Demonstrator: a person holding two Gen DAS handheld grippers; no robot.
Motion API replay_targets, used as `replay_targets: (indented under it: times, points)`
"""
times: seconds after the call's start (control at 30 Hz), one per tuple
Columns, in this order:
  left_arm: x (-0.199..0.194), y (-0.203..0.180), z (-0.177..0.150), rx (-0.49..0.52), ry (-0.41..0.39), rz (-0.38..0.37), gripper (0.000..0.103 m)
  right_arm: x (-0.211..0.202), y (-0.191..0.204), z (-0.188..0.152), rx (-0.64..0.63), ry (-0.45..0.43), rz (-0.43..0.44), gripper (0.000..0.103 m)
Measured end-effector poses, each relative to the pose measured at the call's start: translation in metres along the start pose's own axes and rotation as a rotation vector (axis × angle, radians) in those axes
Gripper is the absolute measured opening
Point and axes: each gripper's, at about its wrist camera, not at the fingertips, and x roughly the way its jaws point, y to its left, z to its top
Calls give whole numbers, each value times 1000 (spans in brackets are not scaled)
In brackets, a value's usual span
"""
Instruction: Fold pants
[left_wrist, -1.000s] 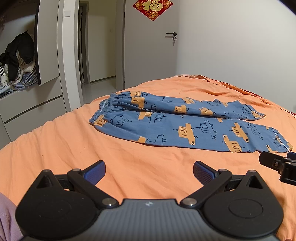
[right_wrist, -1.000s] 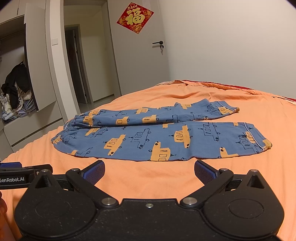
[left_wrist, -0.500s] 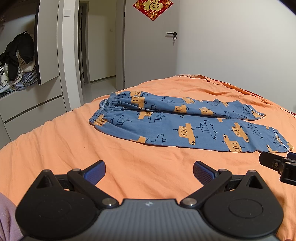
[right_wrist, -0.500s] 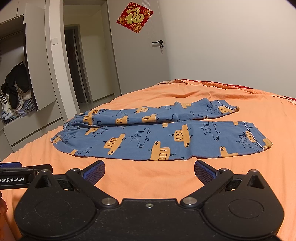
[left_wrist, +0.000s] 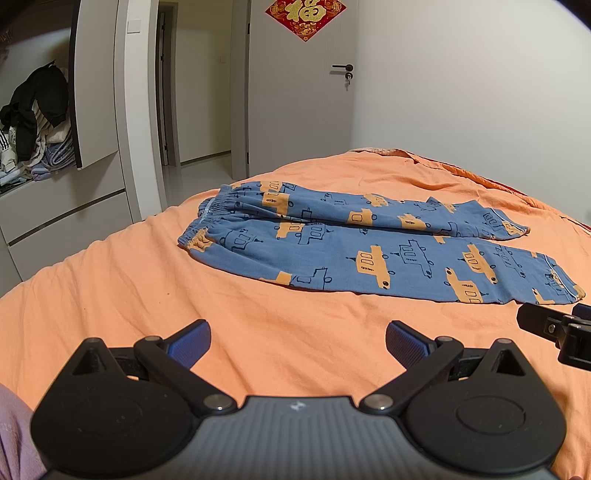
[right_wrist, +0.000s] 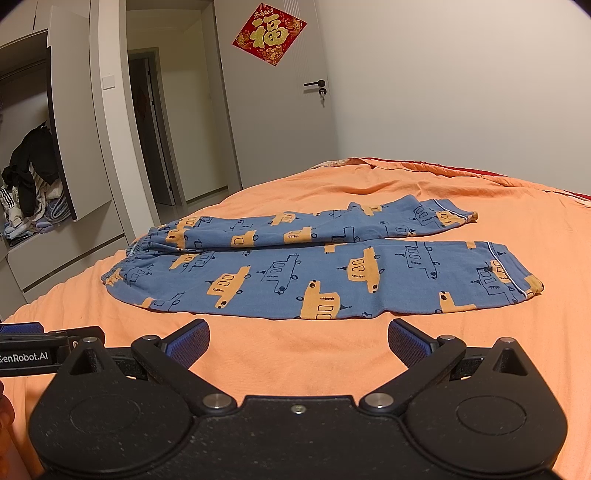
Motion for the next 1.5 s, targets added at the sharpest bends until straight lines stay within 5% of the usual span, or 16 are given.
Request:
replay_targets:
  times: [0.97, 1.23, 1.5]
  points:
    - [9, -1, 2, -17, 40, -31, 103, 2, 1, -1, 0, 3, 1, 102]
    - [36, 5, 52, -18, 38, -69, 103, 3, 2, 29, -40, -48, 41, 102]
    - [101, 19, 125, 7, -3, -119, 103, 55, -8, 87, -154, -53, 94, 102]
